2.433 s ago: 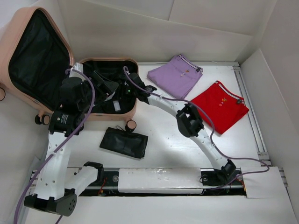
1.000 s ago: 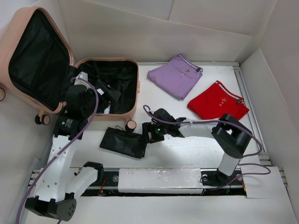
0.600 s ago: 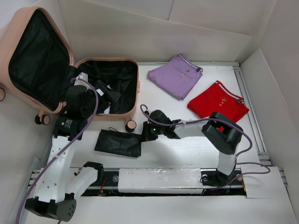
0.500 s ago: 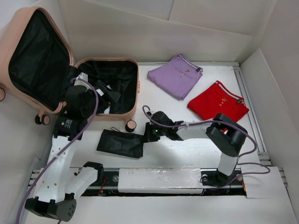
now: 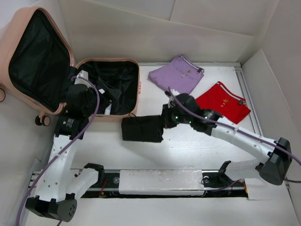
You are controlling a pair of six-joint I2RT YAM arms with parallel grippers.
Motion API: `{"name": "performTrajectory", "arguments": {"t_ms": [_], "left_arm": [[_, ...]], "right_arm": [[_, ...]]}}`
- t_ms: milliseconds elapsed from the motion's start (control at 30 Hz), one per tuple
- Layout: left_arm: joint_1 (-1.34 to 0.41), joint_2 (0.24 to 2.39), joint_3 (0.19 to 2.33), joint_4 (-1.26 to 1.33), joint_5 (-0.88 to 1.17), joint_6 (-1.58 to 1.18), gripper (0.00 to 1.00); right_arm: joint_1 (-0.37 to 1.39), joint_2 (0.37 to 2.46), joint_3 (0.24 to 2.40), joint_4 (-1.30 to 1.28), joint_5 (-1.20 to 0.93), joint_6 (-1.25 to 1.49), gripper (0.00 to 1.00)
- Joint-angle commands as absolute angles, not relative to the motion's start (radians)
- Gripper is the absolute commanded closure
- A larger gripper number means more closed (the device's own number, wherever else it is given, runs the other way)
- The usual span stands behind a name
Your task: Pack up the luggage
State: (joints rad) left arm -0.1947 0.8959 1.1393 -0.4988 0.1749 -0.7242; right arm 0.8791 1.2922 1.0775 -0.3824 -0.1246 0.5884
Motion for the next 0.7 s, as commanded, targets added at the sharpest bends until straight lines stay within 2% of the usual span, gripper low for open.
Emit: {"name": "performTrajectory", "arguments": {"t_ms": [0,233,333,467,667], "left_arm": [[-0.198,0.929,1.196,-0.419,0.178,-0.733,0.28],[-0.198,0.971,1.350,-0.419,0.149,-0.715,0.29],[-0.198,0.953,1.403,-0.419,0.126,-0.715,0.29],[-0.198,0.953,1.454,-0.428,0.135,-0.715,0.30],[-0.198,0.934,1.479,-0.446,0.135,-0.715,0.30]], "right_arm": [[0.821,1.275,1.257,-0.501,-0.098,0.511,1.00],[0.763,1.405,1.623,-0.623,-0.181,0.449,1.00],[0.715,1.485,1.750,-0.559,-0.277,0.439,1.00],[0.695,1.710,1.948,-0.474,-0.354,0.478,1.00],[0.695,1.978,2.280,-0.302,-0.475,0.661,1.00]]}}
